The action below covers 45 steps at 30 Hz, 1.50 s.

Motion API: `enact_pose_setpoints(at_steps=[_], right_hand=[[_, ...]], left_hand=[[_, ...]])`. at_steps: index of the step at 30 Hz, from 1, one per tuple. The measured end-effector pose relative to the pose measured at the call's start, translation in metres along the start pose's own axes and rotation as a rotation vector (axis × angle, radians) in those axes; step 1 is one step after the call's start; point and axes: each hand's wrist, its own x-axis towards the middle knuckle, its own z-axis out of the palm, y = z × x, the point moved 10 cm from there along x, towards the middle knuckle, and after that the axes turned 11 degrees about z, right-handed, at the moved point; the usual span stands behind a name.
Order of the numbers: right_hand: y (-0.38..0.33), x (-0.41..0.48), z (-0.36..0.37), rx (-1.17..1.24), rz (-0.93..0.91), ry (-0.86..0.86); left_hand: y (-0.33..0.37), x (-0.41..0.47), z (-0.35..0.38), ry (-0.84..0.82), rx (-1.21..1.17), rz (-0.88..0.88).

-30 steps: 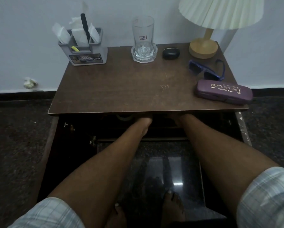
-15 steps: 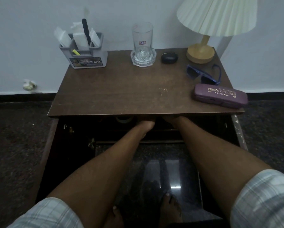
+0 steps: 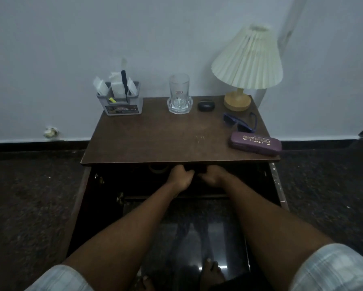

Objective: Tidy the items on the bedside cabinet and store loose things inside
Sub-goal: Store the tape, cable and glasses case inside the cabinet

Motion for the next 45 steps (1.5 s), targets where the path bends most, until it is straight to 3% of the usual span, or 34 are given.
enact_pose_setpoints(at_steps=[10,15,23,27,35,45], right_hand=[[-0.001,-0.071,-0.022,0.167,-0.071,0.056],[-0.007,-0.096,-0.049,0.318,-0.14,0.178],[-0.005,-0.095,-0.147,0.407,-0.224,0.553],[0.008,-0.073,-0.206,0.355,-0.141,0.714],[0.025,-0.02,-0.216,-0.067,0.038,0.65],[0.017,-0.011,-0.212,-0.071,0.029,0.64]], left_hand=[[0.022,-0.073,-0.002,-0.079,-0.087,0.054],[0.059,-0.091,-0.014,-0.007,-0.212,0.107],[0.071,-0.073,-0.029,0.117,-0.372,0.182],[0.071,-0.052,-0.03,0.111,-0.375,0.207],[0.076,-0.027,-0.037,0.15,-0.511,0.222],[0.075,-0.024,-0.047,0.179,-0.642,0.182]])
